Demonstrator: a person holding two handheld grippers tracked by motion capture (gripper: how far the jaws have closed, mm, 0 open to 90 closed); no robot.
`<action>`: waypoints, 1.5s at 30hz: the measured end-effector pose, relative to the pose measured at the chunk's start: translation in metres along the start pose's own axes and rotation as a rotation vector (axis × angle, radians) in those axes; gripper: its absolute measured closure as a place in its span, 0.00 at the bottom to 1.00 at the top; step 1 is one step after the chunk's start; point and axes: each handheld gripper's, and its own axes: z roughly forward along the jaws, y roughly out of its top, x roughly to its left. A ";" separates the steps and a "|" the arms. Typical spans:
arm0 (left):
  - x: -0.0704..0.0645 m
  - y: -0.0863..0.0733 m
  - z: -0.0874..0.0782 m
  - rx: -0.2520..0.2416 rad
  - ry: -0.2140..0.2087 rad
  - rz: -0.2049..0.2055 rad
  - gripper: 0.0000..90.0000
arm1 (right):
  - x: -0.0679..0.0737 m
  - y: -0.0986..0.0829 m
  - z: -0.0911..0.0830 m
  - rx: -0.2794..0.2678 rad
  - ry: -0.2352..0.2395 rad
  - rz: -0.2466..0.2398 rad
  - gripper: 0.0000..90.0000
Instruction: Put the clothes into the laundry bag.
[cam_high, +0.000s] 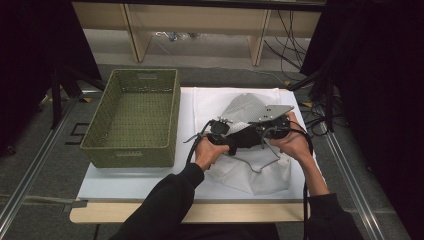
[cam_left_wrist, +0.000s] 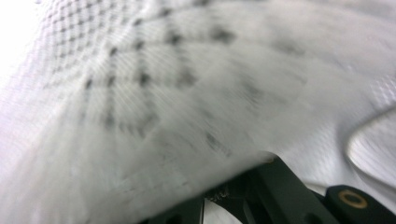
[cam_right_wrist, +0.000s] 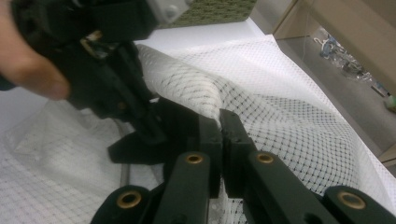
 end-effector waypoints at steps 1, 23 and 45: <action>0.001 0.000 0.003 -0.015 0.012 -0.006 0.96 | 0.000 0.000 0.000 0.000 0.002 -0.005 0.99; 0.000 -0.023 -0.002 0.103 -0.063 0.065 0.86 | 0.003 -0.003 0.004 0.021 0.005 -0.007 0.99; -0.002 -0.027 -0.031 0.080 0.010 0.141 0.66 | 0.005 -0.006 0.006 0.033 0.014 -0.007 0.99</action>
